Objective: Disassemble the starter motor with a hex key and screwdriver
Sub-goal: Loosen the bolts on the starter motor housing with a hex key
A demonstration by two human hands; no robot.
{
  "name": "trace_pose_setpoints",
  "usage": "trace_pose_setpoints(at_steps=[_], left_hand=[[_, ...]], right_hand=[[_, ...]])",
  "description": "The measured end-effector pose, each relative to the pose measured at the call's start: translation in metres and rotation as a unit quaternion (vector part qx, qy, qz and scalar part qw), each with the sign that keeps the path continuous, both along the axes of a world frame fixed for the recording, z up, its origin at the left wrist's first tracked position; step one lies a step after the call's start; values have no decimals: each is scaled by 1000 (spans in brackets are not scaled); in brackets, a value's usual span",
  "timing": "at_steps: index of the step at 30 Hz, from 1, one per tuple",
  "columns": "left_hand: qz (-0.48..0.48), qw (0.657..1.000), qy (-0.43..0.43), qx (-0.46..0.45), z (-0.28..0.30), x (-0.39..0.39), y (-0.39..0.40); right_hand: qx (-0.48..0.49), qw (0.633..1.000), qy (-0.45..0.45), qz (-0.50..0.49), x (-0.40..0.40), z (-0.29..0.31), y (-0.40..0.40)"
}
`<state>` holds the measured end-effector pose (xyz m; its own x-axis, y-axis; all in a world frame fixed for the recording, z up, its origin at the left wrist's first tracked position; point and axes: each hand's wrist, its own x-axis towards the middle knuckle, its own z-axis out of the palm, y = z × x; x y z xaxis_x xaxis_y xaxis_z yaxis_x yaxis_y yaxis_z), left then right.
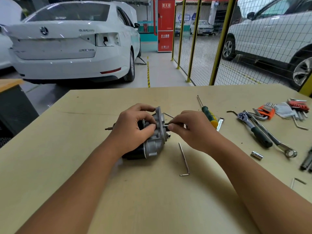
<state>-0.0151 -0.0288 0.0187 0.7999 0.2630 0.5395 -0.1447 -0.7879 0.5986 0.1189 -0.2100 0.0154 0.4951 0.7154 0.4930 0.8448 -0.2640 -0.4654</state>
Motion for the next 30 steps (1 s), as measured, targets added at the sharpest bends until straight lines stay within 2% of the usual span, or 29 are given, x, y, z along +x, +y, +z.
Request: trace_pose_setpoints(at_steps=[3, 7, 12, 17, 24, 28, 30], left_hand=[[3, 1000, -6, 0, 0, 0, 0], [3, 1000, -4, -2, 0, 0, -1], [3, 1000, -4, -3, 1, 0, -1], [5, 1000, -3, 3, 2, 1, -1], [1, 1000, -2, 4, 1, 2, 1], [-4, 1000, 1, -1, 2, 0, 0], [-4, 1000, 3, -2, 3, 0, 1]], right_hand=[[-8, 1000, -25, 0, -3, 3, 1], [20, 1000, -6, -10, -5, 3, 0], [-5, 1000, -16, -5, 0, 2, -4], [52, 998, 45, -12, 2, -4, 2], [89, 984, 148, 35, 11, -9, 4], [76, 989, 118, 35, 9, -7, 7], [79, 988, 132, 32, 11, -6, 5]])
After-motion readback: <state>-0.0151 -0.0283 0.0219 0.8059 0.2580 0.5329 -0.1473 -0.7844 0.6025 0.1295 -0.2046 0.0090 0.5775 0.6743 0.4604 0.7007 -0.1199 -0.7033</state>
